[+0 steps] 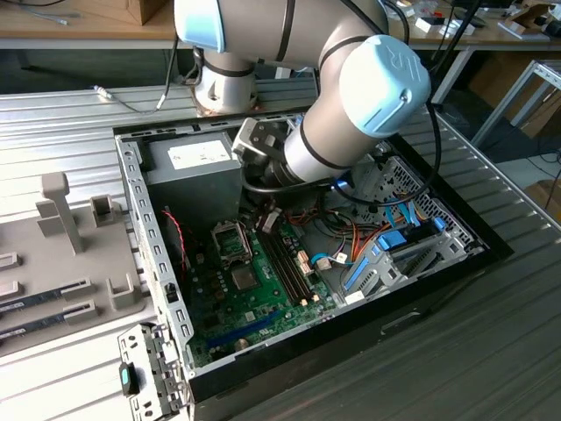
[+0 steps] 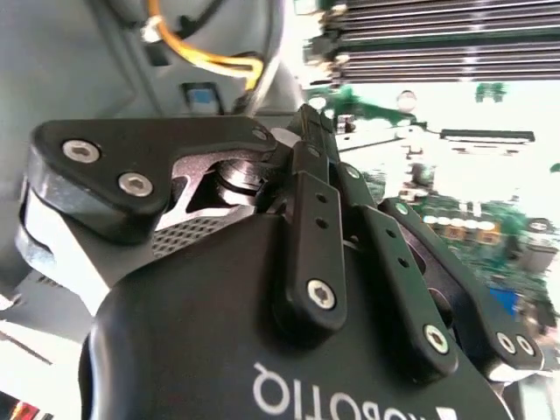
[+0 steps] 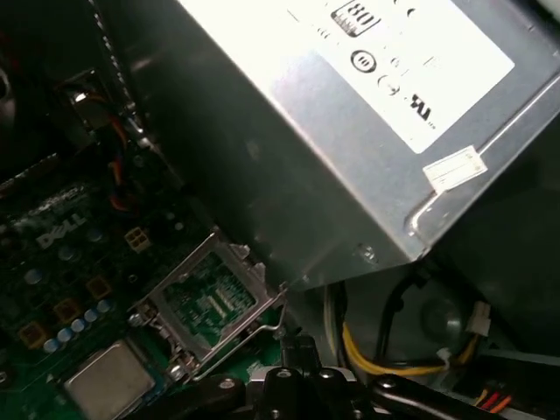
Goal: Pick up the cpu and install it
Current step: 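Close the cpu cover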
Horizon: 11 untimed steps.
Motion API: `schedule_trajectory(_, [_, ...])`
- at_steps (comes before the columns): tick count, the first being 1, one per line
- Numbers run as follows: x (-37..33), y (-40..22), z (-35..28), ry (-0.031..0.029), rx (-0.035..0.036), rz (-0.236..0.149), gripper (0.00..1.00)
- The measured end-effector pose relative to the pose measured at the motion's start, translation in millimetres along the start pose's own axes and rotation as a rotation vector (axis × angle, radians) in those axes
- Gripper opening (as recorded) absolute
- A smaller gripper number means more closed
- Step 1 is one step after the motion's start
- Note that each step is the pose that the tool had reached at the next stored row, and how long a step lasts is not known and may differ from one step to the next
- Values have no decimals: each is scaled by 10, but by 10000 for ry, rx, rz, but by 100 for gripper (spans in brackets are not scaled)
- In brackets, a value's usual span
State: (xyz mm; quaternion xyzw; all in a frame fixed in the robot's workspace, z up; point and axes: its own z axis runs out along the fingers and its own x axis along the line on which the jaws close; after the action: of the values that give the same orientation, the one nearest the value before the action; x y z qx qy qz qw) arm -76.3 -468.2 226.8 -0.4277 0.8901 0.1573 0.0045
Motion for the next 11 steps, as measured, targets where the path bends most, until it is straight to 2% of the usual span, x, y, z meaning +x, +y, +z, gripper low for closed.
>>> schedule_trajectory(3, [12, 1, -8, 453, 397, 72, 11])
schedule_trajectory(4, [20, 1, -17, 465, 423, 71, 11])
schedule_trajectory(6, [27, 9, -29, 446, 463, 62, 11])
schedule_trajectory(11, [27, 10, -29, 439, 471, 86, 11])
